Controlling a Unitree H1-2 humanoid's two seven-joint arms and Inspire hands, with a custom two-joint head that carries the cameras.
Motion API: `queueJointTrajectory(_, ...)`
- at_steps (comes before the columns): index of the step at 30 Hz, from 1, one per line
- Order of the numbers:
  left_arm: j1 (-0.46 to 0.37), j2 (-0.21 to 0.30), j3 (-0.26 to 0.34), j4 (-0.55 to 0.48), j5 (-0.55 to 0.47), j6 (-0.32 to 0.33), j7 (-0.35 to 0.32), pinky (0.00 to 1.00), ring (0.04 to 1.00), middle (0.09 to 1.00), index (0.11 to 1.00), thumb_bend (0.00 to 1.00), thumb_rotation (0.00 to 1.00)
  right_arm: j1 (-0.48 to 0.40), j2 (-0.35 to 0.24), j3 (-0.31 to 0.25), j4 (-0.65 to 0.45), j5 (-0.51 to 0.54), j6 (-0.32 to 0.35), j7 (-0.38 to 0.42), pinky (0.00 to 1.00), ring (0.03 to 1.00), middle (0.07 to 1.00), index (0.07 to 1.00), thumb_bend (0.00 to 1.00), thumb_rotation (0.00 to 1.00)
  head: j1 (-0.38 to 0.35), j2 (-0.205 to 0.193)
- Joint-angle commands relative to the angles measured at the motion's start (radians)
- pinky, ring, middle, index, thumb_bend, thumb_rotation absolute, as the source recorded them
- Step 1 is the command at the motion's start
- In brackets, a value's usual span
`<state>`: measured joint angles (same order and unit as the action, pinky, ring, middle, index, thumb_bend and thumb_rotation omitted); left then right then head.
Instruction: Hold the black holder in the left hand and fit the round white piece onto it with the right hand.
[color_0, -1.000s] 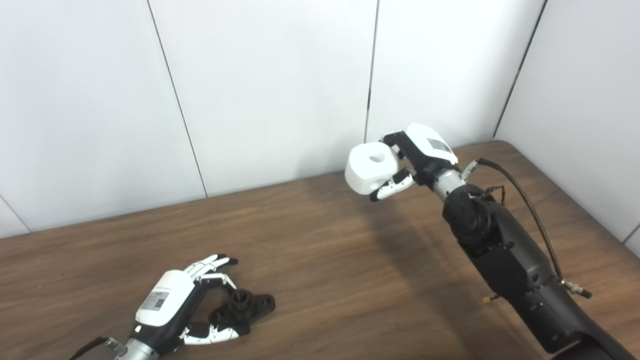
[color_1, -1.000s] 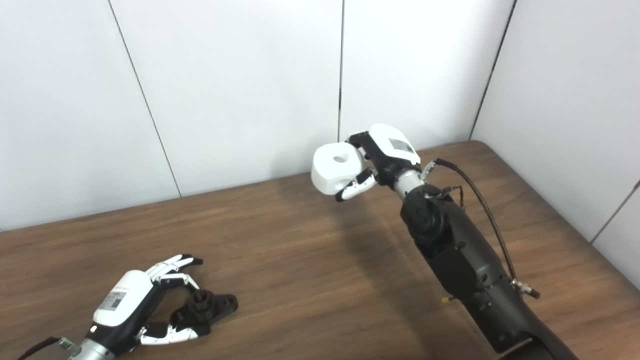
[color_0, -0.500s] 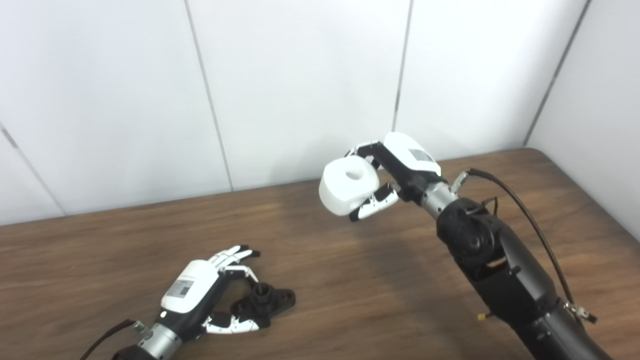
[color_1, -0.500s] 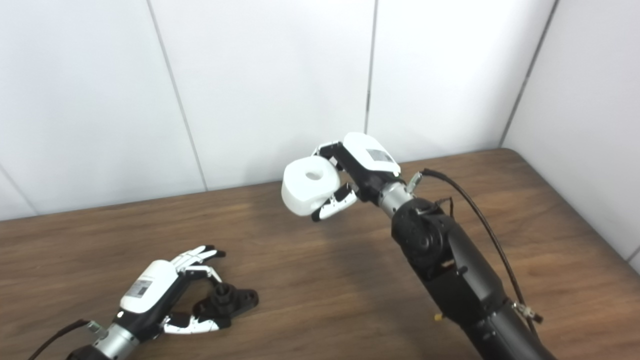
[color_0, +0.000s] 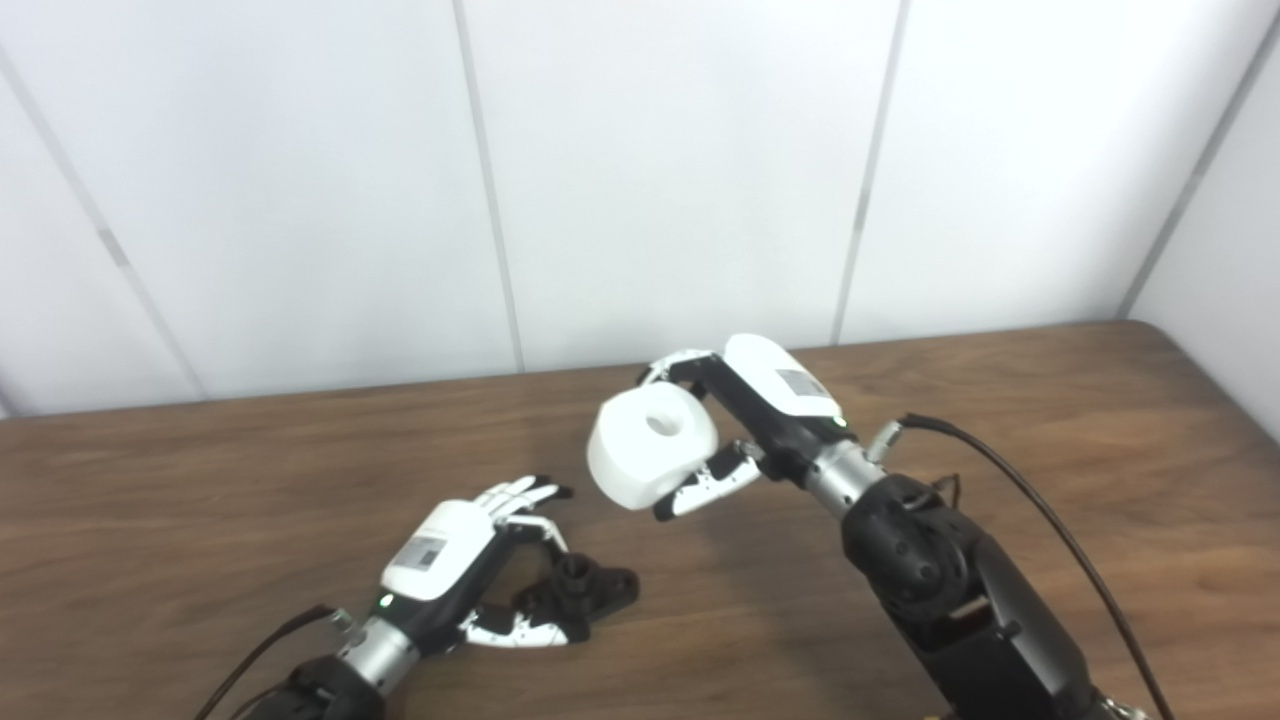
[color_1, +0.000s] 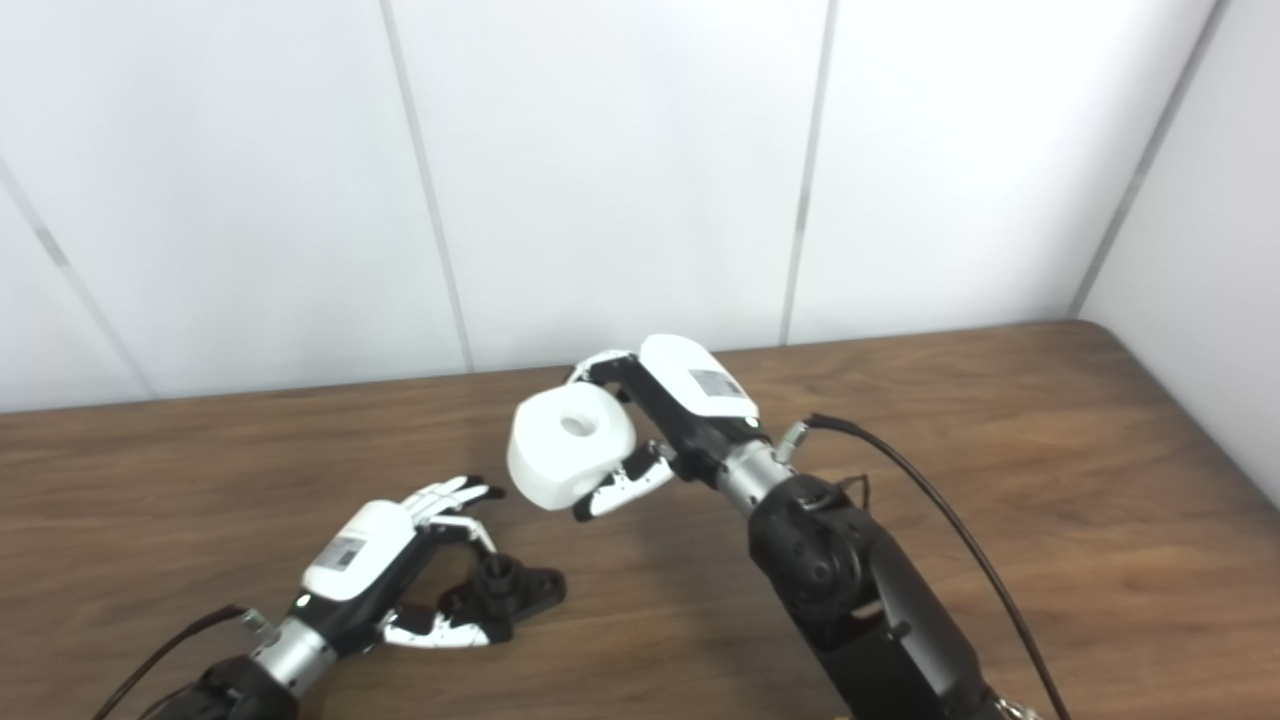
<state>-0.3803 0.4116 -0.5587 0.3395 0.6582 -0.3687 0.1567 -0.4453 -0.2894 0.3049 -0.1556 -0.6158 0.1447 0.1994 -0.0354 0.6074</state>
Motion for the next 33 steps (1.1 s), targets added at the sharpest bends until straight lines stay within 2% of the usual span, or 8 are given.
queueJointTrajectory(1, 0.062, -0.033, -0.084, 0.051, 0.092, 0.032, -0.113, 0.92, 0.942, 0.892, 0.483, 0.52, 0.06, -0.038, 0.010, 0.002, -0.010, -0.002, -0.043, -0.007, 0.65, 0.759, 0.745, 0.481, 0.52, 0.14, 0.000, 0.001)
queueJointTrajectory(10, 0.059, -0.048, -0.098, 0.050, 0.101, 0.047, -0.112, 0.92, 0.956, 0.897, 0.483, 0.52, 0.06, -0.050, 0.031, 0.037, 0.008, -0.013, -0.051, 0.023, 0.65, 0.754, 0.740, 0.481, 0.52, 0.14, 0.035, 0.013)
queueJointTrajectory(15, 0.062, -0.053, -0.103, 0.027, 0.091, 0.081, -0.144, 0.95, 0.973, 0.906, 0.483, 0.52, 0.06, -0.065, 0.034, 0.056, 0.017, -0.014, -0.060, 0.056, 0.64, 0.745, 0.744, 0.481, 0.52, 0.14, 0.051, 0.020)
queueJointTrajectory(22, 0.061, -0.057, -0.108, 0.032, 0.091, 0.084, -0.133, 0.94, 0.967, 0.902, 0.483, 0.52, 0.06, -0.077, 0.032, 0.075, 0.045, -0.026, -0.092, 0.076, 0.62, 0.747, 0.738, 0.481, 0.52, 0.14, 0.056, 0.023)
queueJointTrajectory(33, 0.062, -0.051, -0.110, 0.023, 0.089, 0.093, -0.136, 0.95, 0.970, 0.900, 0.483, 0.52, 0.06, -0.115, -0.004, 0.103, 0.061, -0.054, -0.136, 0.144, 0.62, 0.763, 0.740, 0.481, 0.52, 0.14, 0.061, 0.029)
